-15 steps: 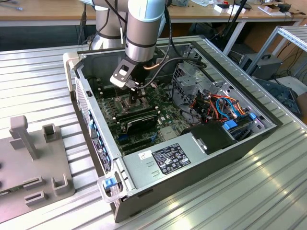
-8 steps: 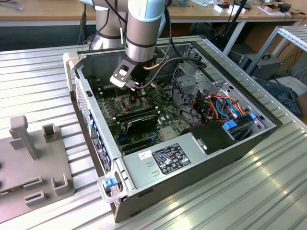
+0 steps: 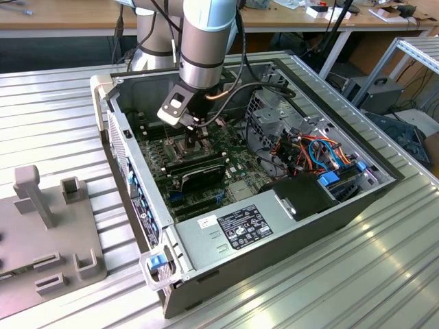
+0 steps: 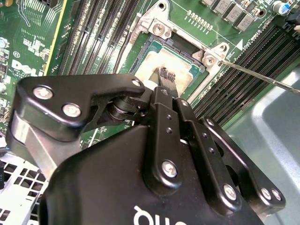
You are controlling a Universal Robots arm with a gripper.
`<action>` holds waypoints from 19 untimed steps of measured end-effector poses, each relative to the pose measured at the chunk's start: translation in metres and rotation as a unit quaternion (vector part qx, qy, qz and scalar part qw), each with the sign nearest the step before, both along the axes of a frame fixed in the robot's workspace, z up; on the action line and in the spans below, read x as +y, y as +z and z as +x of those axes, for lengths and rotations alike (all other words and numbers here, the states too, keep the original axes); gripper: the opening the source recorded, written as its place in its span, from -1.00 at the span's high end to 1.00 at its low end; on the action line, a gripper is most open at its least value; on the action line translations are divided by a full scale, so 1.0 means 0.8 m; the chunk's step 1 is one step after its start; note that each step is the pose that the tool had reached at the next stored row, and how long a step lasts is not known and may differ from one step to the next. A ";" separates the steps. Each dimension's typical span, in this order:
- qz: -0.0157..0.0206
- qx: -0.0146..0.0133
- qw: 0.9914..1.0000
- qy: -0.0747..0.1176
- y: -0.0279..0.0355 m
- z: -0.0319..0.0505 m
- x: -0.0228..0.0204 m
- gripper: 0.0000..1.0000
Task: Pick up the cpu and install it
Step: 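Place the cpu into insertion slot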
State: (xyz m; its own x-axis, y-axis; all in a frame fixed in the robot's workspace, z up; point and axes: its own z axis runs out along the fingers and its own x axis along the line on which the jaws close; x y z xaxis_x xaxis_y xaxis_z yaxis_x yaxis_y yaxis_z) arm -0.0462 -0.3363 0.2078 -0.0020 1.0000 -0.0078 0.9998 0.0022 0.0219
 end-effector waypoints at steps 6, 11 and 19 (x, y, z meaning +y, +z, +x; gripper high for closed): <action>0.000 0.000 1.000 0.000 0.0153 0.000 -0.0002 0.79; 0.000 -0.001 1.000 0.000 0.0366 0.000 -0.0001 0.79; 0.000 -0.002 1.000 0.000 0.0520 0.000 -0.0001 0.79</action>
